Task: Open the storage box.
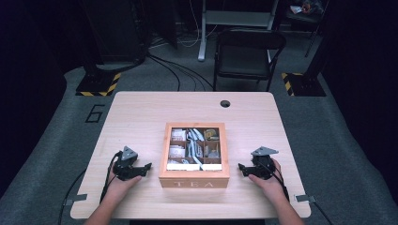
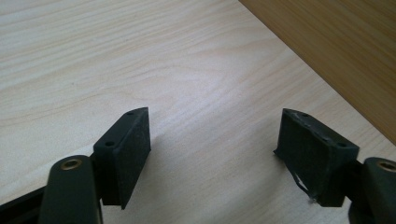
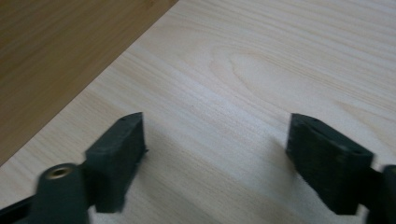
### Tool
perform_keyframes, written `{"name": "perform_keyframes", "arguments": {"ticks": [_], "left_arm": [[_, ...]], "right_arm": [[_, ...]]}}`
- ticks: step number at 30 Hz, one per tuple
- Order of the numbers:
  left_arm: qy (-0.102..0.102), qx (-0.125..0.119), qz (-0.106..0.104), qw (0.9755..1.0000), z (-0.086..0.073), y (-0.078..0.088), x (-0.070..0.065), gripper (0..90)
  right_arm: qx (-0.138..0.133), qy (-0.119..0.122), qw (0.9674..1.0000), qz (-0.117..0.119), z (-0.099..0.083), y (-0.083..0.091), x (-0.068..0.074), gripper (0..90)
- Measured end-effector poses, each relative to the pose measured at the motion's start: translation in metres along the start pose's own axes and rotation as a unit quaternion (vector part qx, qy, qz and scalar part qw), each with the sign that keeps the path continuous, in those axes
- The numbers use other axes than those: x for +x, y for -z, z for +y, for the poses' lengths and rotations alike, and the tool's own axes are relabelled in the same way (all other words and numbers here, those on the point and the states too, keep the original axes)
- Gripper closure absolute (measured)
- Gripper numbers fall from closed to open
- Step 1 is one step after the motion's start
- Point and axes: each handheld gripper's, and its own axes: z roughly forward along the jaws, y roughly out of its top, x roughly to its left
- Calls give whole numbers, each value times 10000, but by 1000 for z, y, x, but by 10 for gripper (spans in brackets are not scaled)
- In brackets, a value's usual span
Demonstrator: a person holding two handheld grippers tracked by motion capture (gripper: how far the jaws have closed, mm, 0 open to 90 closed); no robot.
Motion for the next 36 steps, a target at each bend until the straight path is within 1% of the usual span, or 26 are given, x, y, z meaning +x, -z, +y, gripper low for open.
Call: {"name": "perform_keyframes", "arguments": {"ticks": [1,2,3,5,6,7,9,10,11,13,14,15,17,19,20,22,23,24,26,27,29,30,31,32,34,36], "left_arm": [[23,-10,14,10000,0,0,0,271],[33,28,-22,10000,1,1,0,284],[44,46,-28,10000,1,2,0,294],[101,103,-63,9999,2,5,0,334],[101,103,-63,9999,2,5,0,338],[164,71,-96,9998,3,7,0,341],[175,22,-88,9998,3,9,0,340],[168,23,-114,9998,4,11,0,342],[184,19,-127,9997,4,13,0,342],[174,-12,-138,9998,5,16,-1,343],[184,-16,-137,9997,5,17,-1,347],[180,-12,-165,9997,6,18,-1,351],[242,-26,-224,9995,6,22,-1,352],[279,-58,-328,9991,8,26,-2,352],[279,-58,-328,9991,8,26,-2,352],[256,-106,-307,9991,9,29,-3,352],[230,-87,-325,9992,10,31,-3,352],[271,-102,-313,9991,10,32,-4,358],[261,-119,-303,9991,11,34,-4,375],[275,-61,-327,9991,12,37,-5,376],[313,-43,-353,9989,13,38,-7,376],[308,-72,-356,9989,13,39,-8,384],[308,-54,-387,9988,14,41,-9,387],[296,-102,-403,9987,16,43,-12,393],[265,-93,-434,9987,18,45,-14,393],[261,-140,-486,9984,21,48,-17,392]], "right_arm": [[21,-21,10000,28,0,1,0,252],[5,-34,10000,2,1,1,1,301],[29,5,10000,-1,1,3,0,336],[88,-45,9999,45,2,5,1,405],[88,-45,9999,45,2,5,1,405],[117,-63,9999,92,2,6,2,411],[122,-98,9998,110,3,7,3,410],[115,-57,9999,96,3,8,2,409],[98,-114,9998,115,3,10,3,409],[26,-138,9998,164,4,13,3,409],[24,-154,9998,149,5,14,4,411],[10,-128,9998,169,5,16,3,412],[-16,-104,9998,192,6,18,4,413],[-70,-135,9997,192,8,23,5,413],[-70,-135,9997,192,8,23,5,413],[-138,-95,9996,239,9,26,6,413],[-160,-82,9996,235,9,28,6,413],[-190,-64,9995,241,10,30,7,414],[-193,-80,9994,265,11,33,9,417],[-220,-26,9995,241,12,36,12,419],[-243,7,9994,265,13,37,13,419],[-246,66,9992,296,13,39,13,420],[-276,82,9991,313,14,41,14,420],[-279,85,9990,347,15,43,16,421],[-288,84,9989,371,16,44,18,423],[-313,147,9987,387,17,46,19,426]]}}
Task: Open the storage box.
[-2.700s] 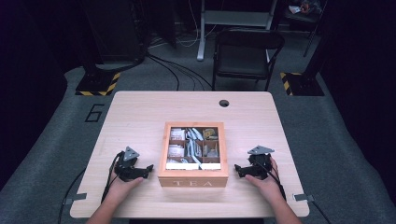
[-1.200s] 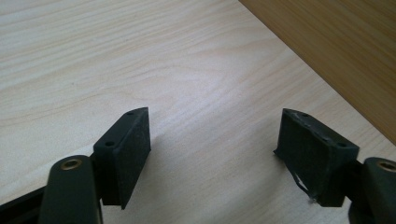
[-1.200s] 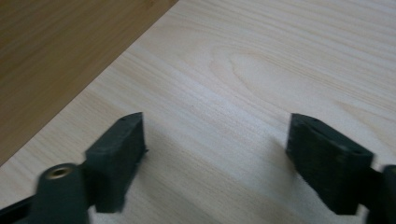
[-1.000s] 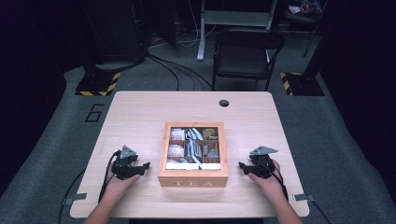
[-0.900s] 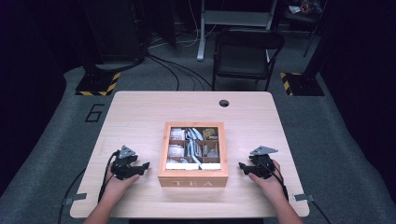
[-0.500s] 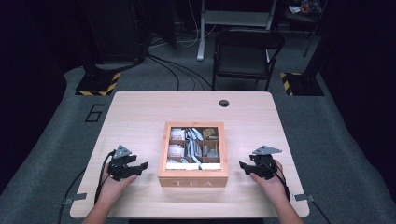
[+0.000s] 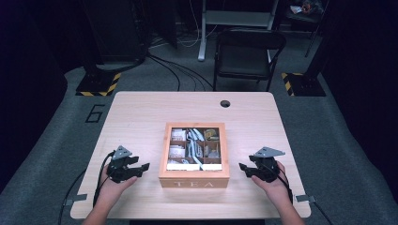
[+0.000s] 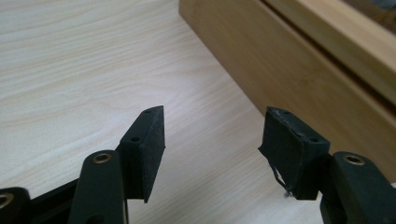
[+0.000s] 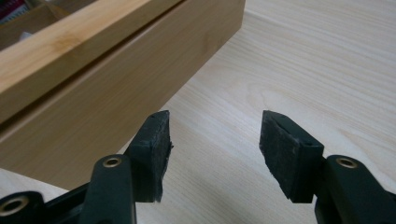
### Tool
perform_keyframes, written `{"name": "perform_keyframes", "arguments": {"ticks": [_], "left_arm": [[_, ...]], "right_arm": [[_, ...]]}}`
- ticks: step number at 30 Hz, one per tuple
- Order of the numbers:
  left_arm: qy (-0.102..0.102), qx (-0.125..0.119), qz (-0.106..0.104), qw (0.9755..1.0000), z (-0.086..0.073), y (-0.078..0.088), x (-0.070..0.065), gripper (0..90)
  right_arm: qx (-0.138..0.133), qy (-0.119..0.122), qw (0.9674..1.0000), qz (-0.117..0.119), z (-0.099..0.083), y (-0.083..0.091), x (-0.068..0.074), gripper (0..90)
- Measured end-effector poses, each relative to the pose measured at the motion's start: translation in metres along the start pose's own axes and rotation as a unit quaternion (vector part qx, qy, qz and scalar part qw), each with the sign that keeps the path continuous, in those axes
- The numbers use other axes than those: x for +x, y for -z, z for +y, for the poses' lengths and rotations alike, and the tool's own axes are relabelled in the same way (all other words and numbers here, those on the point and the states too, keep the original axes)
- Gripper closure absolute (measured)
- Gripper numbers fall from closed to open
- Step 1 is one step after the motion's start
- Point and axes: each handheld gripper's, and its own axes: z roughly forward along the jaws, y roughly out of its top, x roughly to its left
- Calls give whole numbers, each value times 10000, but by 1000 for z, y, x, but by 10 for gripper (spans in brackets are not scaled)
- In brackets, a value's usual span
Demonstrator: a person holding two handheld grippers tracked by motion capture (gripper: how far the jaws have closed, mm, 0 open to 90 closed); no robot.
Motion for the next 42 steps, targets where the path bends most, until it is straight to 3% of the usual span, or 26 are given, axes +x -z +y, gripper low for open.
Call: {"name": "perform_keyframes", "arguments": {"ticks": [7,13,26,28,37,42], "left_arm": [[-127,-73,-135,9998,6,6,-8,392],[-125,-129,-123,9998,8,9,-12,393],[-138,-224,-404,9988,18,17,-25,377],[-253,-168,-436,9986,21,19,-28,377],[-212,-276,-582,9977,20,23,-37,379],[-361,-276,-699,9965,18,25,-44,372]], "right_arm": [[-87,98,9999,86,6,10,7,441],[-183,108,9996,161,9,16,10,440],[-267,87,9993,259,14,24,13,429],[-316,81,9990,296,16,27,14,420],[-431,192,9981,385,22,37,23,389],[-499,265,9970,527,22,38,29,384]]}}
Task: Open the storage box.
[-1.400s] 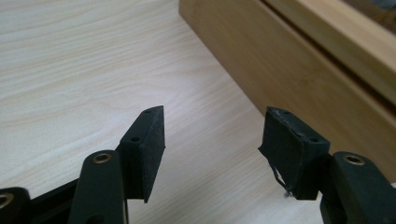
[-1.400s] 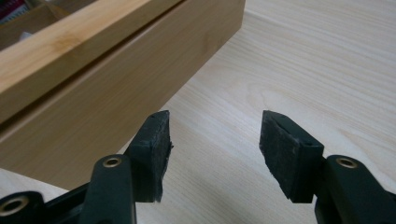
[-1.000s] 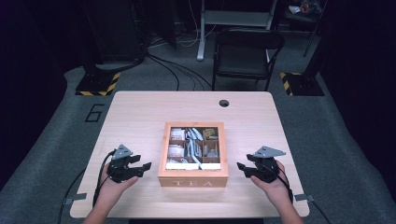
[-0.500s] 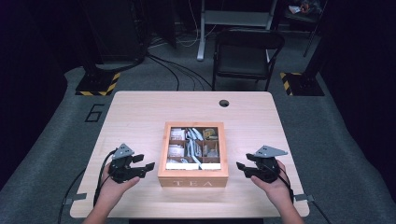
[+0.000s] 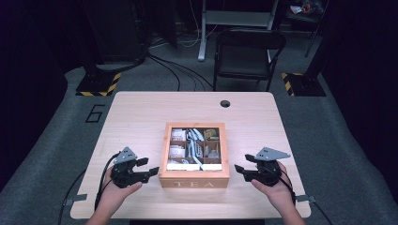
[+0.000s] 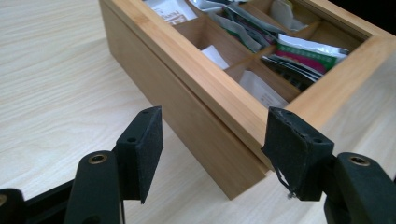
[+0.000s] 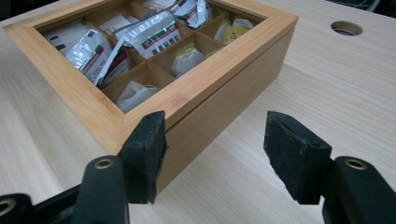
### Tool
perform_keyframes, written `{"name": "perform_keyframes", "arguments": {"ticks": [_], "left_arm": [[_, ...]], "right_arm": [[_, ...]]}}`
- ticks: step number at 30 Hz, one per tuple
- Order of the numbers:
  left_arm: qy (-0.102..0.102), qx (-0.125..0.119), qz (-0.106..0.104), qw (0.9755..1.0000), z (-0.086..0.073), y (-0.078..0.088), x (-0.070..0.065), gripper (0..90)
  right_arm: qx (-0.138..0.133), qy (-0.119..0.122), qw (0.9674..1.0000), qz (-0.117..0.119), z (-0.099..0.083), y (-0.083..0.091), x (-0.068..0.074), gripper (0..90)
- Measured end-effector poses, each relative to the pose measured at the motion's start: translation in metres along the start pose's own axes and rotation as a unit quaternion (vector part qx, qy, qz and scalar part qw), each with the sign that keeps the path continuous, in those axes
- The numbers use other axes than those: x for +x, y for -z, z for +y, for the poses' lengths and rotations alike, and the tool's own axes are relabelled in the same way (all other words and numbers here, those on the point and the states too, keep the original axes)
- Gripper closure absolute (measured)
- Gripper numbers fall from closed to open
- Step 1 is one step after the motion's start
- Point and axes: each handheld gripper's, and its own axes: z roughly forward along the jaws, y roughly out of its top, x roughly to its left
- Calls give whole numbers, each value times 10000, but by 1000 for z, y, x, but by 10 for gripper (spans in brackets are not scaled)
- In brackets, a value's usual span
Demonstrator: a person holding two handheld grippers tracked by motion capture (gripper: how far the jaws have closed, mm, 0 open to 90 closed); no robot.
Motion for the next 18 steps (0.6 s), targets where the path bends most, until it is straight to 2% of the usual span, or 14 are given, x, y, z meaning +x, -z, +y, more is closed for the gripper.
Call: {"name": "perform_keyframes", "arguments": {"ticks": [5,6,12,18], "left_arm": [[-146,41,-128,9998,0,1,-6,372],[-143,-10,-106,9998,0,1,-8,372],[-274,134,-246,9992,-3,-3,-15,372],[-419,244,-278,9984,-4,-8,-19,401]], "right_arm": [[-7,95,9999,68,-1,-1,3,382],[4,114,9999,92,-1,-1,4,382],[2,126,9998,160,-1,-2,7,376],[25,161,9997,180,-1,-4,10,375]]}}
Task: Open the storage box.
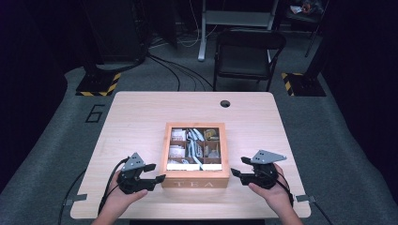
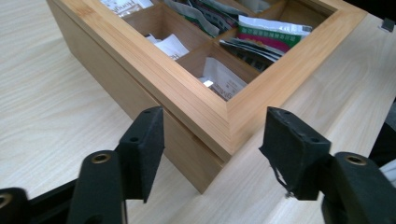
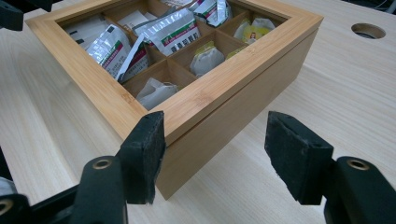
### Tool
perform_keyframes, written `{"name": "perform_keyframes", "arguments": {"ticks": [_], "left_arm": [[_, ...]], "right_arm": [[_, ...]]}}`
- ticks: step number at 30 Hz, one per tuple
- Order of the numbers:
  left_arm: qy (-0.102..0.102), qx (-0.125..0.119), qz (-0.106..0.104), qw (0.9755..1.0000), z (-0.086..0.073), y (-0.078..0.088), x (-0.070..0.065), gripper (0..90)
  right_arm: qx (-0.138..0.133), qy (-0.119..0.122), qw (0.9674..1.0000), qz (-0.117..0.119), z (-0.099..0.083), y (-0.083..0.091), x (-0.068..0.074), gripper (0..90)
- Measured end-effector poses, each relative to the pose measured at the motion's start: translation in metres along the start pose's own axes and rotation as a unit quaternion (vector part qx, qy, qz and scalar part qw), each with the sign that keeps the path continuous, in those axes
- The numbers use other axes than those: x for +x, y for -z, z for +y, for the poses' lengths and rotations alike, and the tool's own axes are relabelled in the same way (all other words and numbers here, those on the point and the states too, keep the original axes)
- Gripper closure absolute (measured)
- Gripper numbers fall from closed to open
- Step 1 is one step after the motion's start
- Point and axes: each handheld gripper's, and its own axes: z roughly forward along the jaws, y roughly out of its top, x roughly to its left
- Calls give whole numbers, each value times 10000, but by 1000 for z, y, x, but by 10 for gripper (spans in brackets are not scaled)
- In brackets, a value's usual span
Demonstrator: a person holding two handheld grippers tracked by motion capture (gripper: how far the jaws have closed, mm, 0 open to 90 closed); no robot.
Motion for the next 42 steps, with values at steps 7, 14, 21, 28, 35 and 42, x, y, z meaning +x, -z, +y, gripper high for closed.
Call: {"name": "perform_keyframes", "arguments": {"ticks": [7,14,21,28,35,42], "left_arm": [[-5,45,9,10000,-6,-3,-4,423],[-82,193,-25,9998,-9,-8,-5,447],[-142,293,-10,9995,-9,-11,-6,482],[-191,310,81,9993,-10,-13,-8,503],[-265,316,161,9990,-9,-13,-10,515],[-287,321,190,9989,-9,-14,-10,513]], "right_arm": [[2,27,10000,33,-1,-2,0,375],[28,20,10000,64,-3,-5,1,376],[37,12,10000,68,-4,-7,0,377],[38,20,10000,82,-5,-7,0,377],[26,27,10000,86,-5,-8,0,376],[44,9,9999,98,-6,-8,-1,376]]}}
